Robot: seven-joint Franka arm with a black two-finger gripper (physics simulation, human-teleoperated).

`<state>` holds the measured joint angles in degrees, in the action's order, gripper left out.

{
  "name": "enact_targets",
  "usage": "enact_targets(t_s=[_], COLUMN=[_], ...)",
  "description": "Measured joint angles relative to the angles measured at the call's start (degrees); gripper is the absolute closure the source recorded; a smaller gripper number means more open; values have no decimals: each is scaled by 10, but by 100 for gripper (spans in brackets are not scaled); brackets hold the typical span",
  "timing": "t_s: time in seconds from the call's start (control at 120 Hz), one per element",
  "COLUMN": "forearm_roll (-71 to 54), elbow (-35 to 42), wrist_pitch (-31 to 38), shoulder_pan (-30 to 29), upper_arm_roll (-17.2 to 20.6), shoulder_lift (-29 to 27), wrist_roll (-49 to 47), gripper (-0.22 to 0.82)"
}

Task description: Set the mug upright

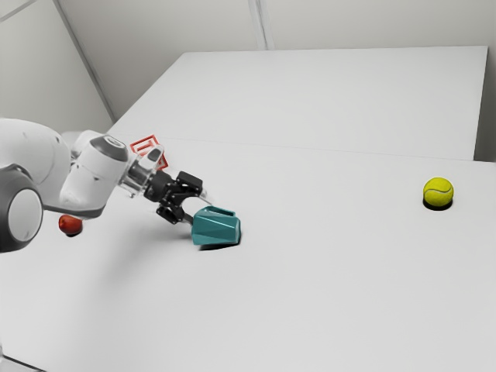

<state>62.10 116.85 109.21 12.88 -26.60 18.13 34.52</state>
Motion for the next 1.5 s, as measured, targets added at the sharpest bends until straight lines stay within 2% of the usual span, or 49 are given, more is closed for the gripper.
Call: enact_targets(t_s=[0.075,0.142,0.358,0.442,0.55,0.875,1.008,1.083,1.175,1.333,1.5], forearm_roll=[14,24,34,35,32,8,-142,-260,-412,-629,-705], elbow=[0,0,0,-1,-14,-25,-50,-49,-41,-28,-25], wrist_pitch=[5,11,18,19,19,21,55,85,111,139,164], shoulder_pan=[0,1,0,0,0,0,23,35,65,98,102], upper_arm_roll=[12,21,24,25,29,36,67,95,108,131,145], shoulder_lift=[5,6,-5,-7,-6,-14,-64,-90,-111,-109,-86], wrist_roll=[10,16,22,24,23,17,4,-7,-28,-94,-171], gripper=[2,7,52,62,70,77,78,78,78,78,78])
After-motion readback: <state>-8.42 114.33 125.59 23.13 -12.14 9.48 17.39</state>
